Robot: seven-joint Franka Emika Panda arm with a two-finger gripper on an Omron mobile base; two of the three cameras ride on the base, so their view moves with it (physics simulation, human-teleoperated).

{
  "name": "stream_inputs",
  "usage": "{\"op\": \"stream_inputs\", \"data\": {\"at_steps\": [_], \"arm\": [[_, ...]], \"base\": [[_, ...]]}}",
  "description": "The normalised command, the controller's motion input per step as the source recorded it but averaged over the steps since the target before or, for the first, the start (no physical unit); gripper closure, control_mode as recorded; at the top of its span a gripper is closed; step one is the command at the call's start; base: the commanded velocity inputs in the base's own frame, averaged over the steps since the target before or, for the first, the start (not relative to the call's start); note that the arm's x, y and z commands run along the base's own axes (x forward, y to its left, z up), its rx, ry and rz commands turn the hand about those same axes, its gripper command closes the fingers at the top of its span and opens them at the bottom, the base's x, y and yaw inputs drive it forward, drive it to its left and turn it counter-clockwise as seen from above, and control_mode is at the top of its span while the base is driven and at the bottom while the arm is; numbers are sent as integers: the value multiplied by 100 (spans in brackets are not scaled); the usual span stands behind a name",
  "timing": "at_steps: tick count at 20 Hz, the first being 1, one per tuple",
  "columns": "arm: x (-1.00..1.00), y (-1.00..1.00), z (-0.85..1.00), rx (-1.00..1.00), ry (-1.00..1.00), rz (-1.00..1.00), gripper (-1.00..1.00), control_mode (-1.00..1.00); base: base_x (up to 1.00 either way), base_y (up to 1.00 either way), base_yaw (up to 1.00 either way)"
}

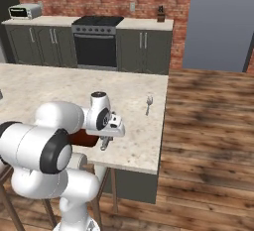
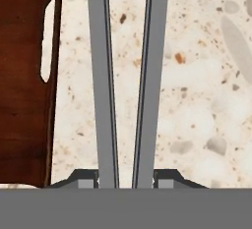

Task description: Take the tongs from the drawer on the left and place them on the dining counter next to the tray containing the hot dog.

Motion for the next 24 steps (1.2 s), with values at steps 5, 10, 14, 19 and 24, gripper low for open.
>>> {"op": "stream_inputs", "data": {"at_steps": [5,10,14,19,24], "arm": [[8,0,-11,0,0,0,100,-100],[15,0,-17,0,0,0,100,-100],[14,0,-12,0,0,0,100,-100],[16,0,-8,0,0,0,100,-100],[17,0,-11,0,0,0,100,-100]], "base": [[0,0,0],[0,0,0],[0,0,0],[0,0,0],[0,0,0]]}}
